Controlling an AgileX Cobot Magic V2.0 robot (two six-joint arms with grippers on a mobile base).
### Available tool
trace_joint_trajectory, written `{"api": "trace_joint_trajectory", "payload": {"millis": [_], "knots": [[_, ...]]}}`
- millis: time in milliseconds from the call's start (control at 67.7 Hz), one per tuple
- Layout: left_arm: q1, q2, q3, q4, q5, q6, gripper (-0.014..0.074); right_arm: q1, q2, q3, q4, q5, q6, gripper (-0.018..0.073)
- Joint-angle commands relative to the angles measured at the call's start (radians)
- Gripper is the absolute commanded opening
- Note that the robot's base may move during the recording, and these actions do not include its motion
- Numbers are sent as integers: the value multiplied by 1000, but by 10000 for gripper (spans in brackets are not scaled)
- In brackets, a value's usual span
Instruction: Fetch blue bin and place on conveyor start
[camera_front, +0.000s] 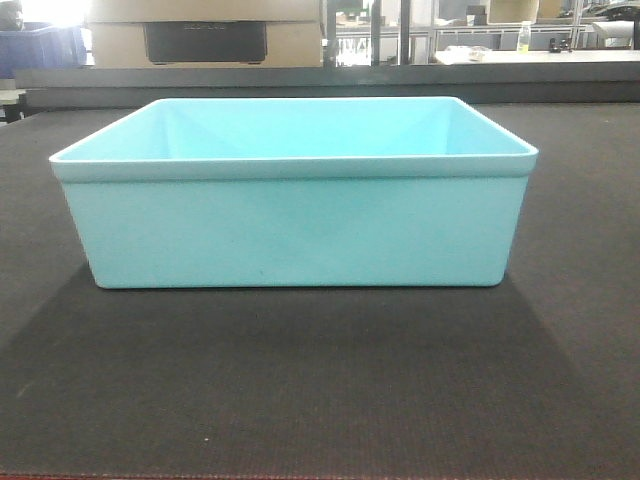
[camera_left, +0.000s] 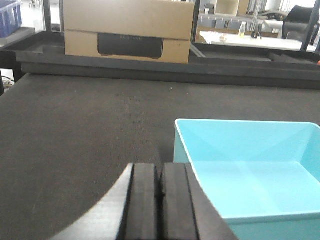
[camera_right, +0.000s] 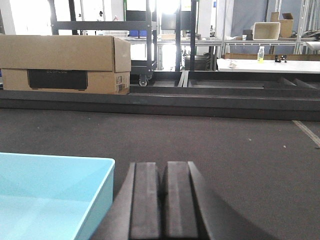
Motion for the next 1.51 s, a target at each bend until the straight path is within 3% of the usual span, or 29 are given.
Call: {"api": "trace_joint_trajectory", "payload": {"millis": [0,414,532,621,961,1034,1493], "knots": [[4,-9,2,0,-27,5,-111,-5,-5,3,-9,-22,-6,-162],[23,-18,2,9,-24,5,-111,-5,-5,3,-9,-23,-6,-162],[69,-51,22,-75,-29,37,-111,-5,-5,3,-9,-27,-6,-162],[107,-102,71,-117,-51,103,-111,-5,-5,3,-9,-27,-6,-162],[154,-341,431,-117,-286,105,-111,-5,-5,3,-9,-27,-6,-162],[154,-341,431,-117,-187,105,-111,-5,-5,3,-9,-27,-6,-162],[154,-341,431,-117,-213,105,-111,-5,-5,3,-9,-43,-6,-162]]}}
